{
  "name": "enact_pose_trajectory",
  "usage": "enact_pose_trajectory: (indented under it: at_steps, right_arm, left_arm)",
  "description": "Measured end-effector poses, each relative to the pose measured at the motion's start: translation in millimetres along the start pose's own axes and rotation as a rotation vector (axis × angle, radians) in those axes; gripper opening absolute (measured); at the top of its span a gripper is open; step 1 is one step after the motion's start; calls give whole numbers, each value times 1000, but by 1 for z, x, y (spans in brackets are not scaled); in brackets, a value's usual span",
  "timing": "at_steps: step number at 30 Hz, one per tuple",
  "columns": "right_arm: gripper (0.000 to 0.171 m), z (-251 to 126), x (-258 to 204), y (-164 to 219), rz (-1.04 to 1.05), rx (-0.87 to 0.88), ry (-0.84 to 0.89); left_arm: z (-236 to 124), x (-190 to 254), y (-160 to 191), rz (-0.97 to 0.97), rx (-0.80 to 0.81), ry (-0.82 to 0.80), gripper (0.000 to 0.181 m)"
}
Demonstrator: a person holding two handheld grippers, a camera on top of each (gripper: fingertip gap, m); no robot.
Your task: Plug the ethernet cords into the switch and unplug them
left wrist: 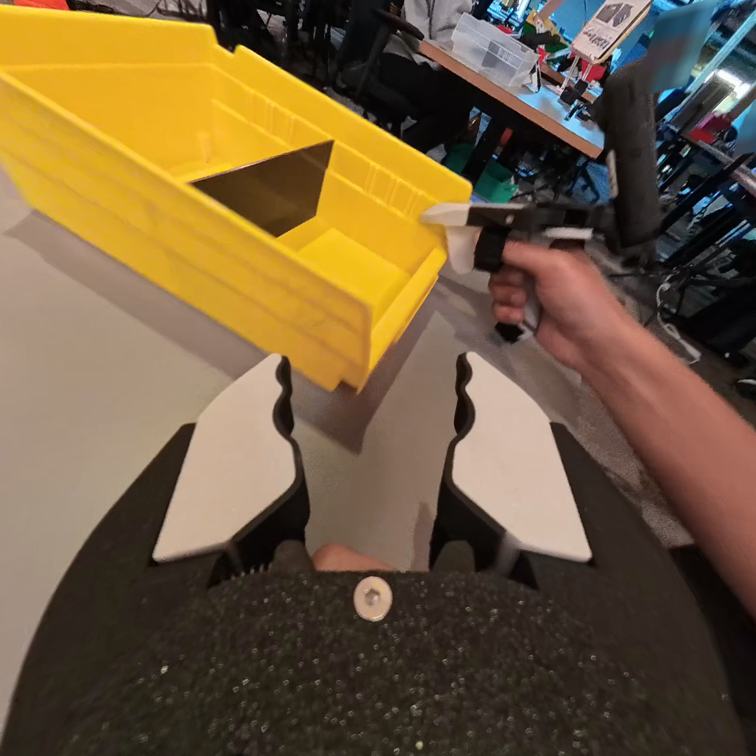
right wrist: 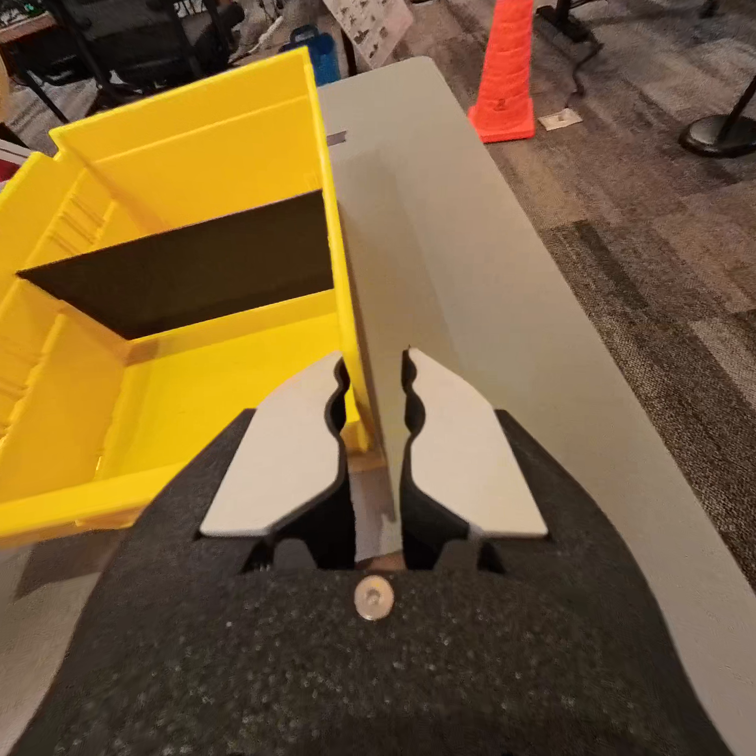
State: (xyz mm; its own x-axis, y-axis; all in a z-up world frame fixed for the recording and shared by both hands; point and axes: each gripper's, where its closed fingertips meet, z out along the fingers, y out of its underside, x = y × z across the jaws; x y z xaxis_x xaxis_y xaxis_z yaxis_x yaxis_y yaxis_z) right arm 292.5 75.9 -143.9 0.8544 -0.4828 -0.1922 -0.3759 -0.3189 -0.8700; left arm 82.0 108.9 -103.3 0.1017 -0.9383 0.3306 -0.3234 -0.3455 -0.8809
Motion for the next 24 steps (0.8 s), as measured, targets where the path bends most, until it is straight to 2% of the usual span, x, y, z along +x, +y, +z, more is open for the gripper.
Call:
enact_pose_trajectory:
  at_steps: [2,5,8,10,12,14,15,18,19,21,24]
  right_arm:
    - [24,-10,0,-12,-11,47,11]
    - [26,-36,-5,-41,-39,175,38]
    - [27,-54,-42,-50,-41,241,-49]
    - [29,-58,-85,-37,-41,231,-165]
    - [29,-61,-122,-11,-35,203,-241]
    - [29,-64,-154,7,6,174,-322]
    - [30,-67,-165,14,7,157,-358]
    - [31,-71,-182,26,-64,134,-370]
    - [31,-70,-185,28,-95,123,-365]
    - [31,-70,-188,28,-126,138,-355]
    - [29,-67,-185,34,-168,106,-322]
  left_arm:
    - [-36,-18,8,35,-11,-45,76]
    - [-115,-48,9,90,47,-171,70]
    - [-217,-100,9,150,115,-472,63]
    - [-293,-140,12,140,165,-706,63]
    - [-361,-177,30,109,165,-914,63]
    - [-405,-202,59,99,83,-1030,66]
    - [-426,-213,68,114,63,-1099,62]
    - [-500,-243,82,120,137,-1371,41]
    - [-515,-254,87,83,139,-1399,43]
    - [-515,-274,95,-45,116,-1278,61]
    - [-498,-290,101,-204,138,-1077,56]
